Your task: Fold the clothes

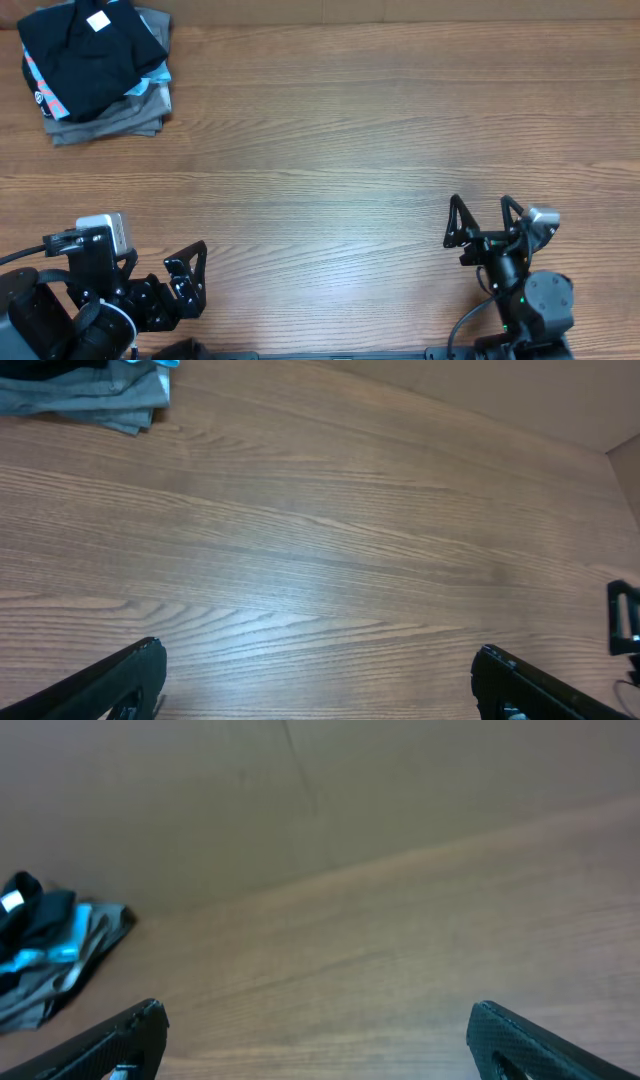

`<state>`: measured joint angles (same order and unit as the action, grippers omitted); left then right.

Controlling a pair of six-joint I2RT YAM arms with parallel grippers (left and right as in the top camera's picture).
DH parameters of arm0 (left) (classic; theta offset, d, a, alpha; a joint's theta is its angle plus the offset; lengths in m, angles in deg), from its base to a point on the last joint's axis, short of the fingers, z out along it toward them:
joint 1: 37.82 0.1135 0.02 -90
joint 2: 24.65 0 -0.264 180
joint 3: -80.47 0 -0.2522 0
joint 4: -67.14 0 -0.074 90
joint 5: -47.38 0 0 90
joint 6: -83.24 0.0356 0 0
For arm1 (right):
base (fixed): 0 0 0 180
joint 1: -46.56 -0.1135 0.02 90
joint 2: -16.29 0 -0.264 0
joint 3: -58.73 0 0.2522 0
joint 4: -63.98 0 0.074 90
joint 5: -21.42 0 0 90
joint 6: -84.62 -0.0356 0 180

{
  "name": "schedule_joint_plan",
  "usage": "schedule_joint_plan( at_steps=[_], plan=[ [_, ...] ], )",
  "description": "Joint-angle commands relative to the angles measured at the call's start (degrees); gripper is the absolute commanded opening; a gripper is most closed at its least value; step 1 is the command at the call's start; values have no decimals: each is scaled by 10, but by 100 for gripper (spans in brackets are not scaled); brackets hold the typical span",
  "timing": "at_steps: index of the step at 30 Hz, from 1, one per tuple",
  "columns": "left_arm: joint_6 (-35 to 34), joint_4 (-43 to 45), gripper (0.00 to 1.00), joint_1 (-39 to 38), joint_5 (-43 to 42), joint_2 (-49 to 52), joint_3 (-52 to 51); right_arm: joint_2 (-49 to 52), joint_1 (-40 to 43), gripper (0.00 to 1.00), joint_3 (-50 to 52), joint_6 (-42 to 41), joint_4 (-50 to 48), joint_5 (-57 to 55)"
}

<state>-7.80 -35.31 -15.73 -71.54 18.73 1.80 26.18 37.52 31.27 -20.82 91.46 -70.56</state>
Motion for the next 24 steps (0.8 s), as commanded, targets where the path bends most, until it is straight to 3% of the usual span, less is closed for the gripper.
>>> schedule_joint_plan(
  at_steps=[1, 12, 24],
  plan=[
    [13, 2, 100, -4, -5, -3, -2, -35, 9, 100, 44, 18, -37, 8],
    [13, 2, 100, -4, -5, -3, -2, -96, 83, 100, 134, 18, -153, 5],
    [13, 2, 100, -4, -5, -3, -2, -98, 121, 100, 132, 36, -89, 12]
  ],
)
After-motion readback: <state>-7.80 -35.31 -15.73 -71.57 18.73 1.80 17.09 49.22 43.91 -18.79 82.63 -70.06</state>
